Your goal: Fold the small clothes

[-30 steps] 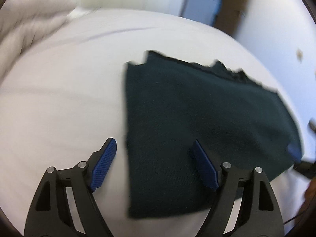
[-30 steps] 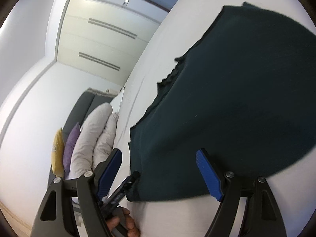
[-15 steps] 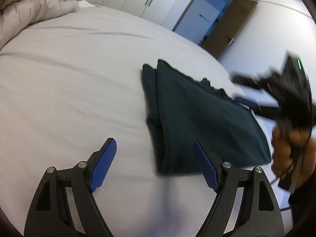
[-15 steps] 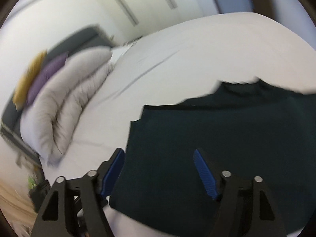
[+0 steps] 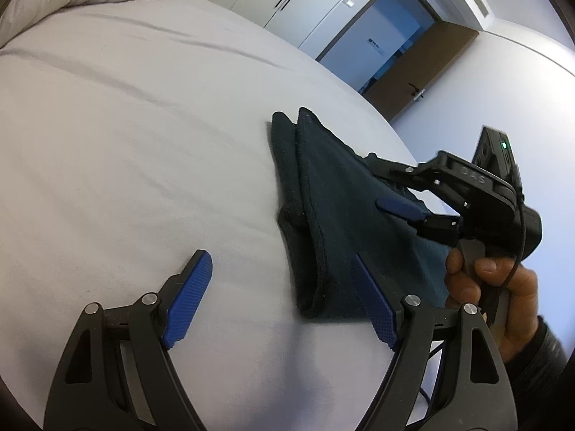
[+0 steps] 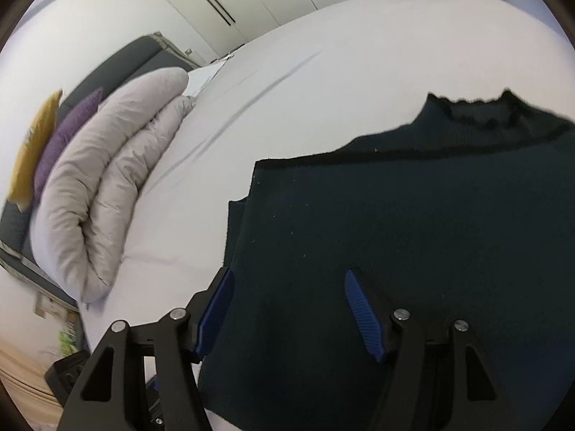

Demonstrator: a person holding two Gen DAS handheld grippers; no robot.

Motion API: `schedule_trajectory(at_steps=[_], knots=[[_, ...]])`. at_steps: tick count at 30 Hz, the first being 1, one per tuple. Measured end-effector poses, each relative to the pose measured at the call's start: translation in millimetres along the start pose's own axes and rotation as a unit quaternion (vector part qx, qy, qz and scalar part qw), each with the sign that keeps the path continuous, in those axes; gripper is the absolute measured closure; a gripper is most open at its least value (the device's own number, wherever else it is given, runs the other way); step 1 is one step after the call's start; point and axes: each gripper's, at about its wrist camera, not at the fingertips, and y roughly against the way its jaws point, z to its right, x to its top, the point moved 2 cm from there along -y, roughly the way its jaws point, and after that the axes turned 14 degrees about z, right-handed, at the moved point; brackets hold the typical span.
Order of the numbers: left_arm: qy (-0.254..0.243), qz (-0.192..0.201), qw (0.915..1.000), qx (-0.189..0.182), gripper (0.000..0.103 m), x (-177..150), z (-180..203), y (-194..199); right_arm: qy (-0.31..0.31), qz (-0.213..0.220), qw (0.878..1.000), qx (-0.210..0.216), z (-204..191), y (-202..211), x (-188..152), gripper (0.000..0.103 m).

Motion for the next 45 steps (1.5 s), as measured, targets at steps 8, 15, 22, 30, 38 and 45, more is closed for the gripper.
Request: schedule_trajectory(at_steps=[8,15,22,30,38,45], knots=[[0.013,0.011,0.9997,-0.016,0.024,0.8,-4.7,0.3,0.085,-0.033,0.996,0.018,-27.6,-3.2,-32.2,0.022],[-0.014,0.006,0.9991,-0.040,0.024,30.5,18.9,-3.6,-0.016,0.045,0.998,0.044,6.6,53.2,-18.1,0.030],[-0.048,-0.118,0.9893,-0.070,0.073,54.4,50.3,-84.1,-0.104,0.087,0.990,0.047,81.6,121.3,-31.5,0.030],[0.031,-0.140,0.9866,-0.078,0.073,42.1,21.3,-64.7,-0.184,0.137,0.973,0.030,165.4,186.9,-48.3,0.031],[0.083,-0.141,0.9836,-0.076,0.073,28.5,7.0,-53.5,-0.218,0.143,0.965,0.022,190.5,204.6,-65.6,0.031],[0.067,-0.150,0.9830,-0.082,0.073,15.5,10.2,-47.8,-0.212,0.130,0.968,0.028,181.0,195.3,-71.2,0.031]])
